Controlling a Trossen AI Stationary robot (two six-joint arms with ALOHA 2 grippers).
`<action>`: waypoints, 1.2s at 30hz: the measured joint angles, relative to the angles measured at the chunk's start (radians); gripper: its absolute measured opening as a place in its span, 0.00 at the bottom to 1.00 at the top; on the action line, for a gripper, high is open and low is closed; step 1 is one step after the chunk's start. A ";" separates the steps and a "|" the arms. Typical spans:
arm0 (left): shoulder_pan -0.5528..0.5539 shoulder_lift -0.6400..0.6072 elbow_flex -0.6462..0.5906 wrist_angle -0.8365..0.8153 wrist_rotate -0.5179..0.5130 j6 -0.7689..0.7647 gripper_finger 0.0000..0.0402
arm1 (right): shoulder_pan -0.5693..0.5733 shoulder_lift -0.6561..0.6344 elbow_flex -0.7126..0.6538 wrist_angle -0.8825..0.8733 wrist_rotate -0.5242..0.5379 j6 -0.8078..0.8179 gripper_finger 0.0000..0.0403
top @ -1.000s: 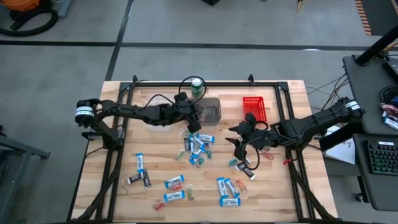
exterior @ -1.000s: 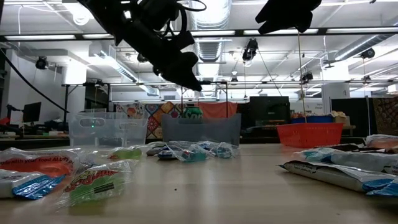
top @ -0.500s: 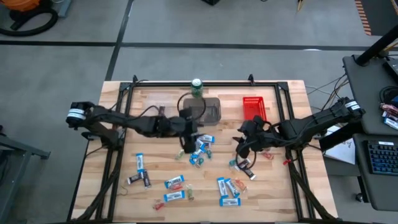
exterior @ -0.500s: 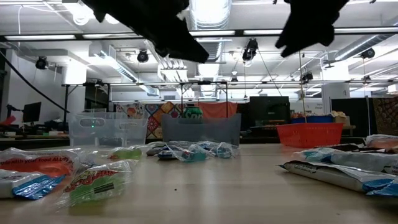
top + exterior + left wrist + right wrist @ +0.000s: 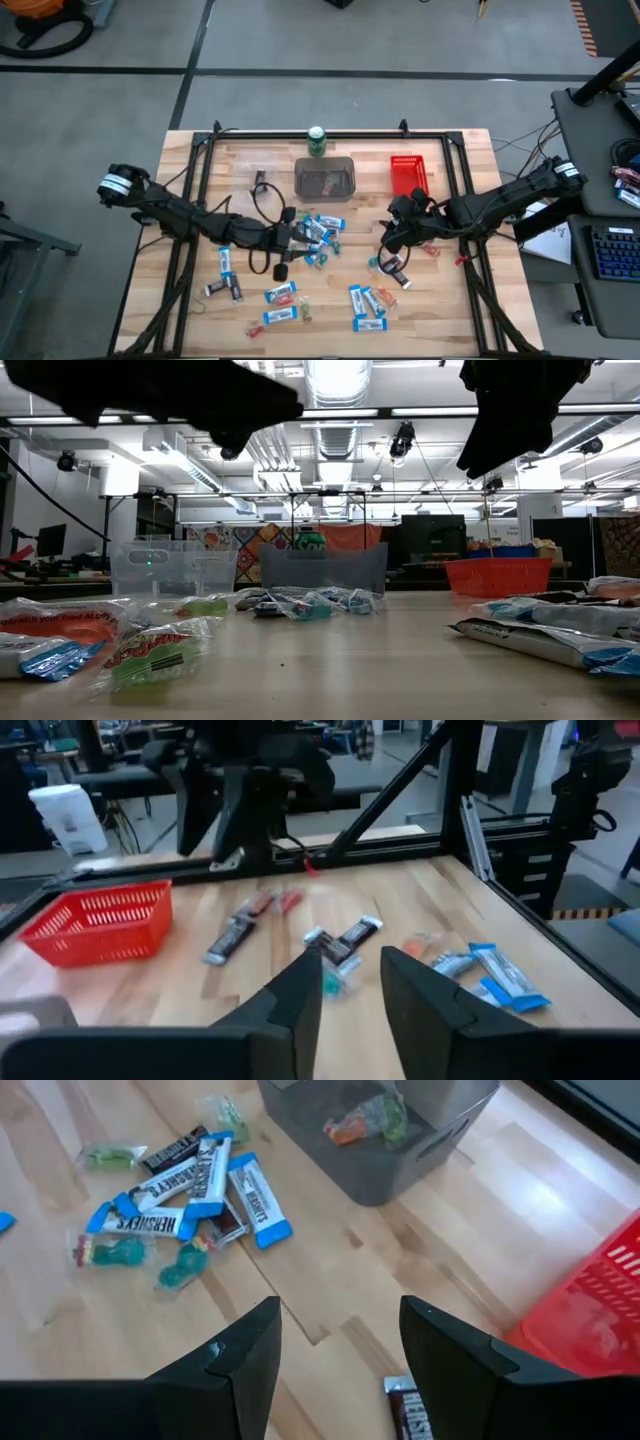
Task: Organize candy in baskets
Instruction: Put the brown chocolate bar into the transparent bin
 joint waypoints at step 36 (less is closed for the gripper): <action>-0.008 -0.481 -0.305 -0.123 -0.076 -0.004 0.00 | 0.000 0.052 -0.090 0.192 -0.006 0.095 0.48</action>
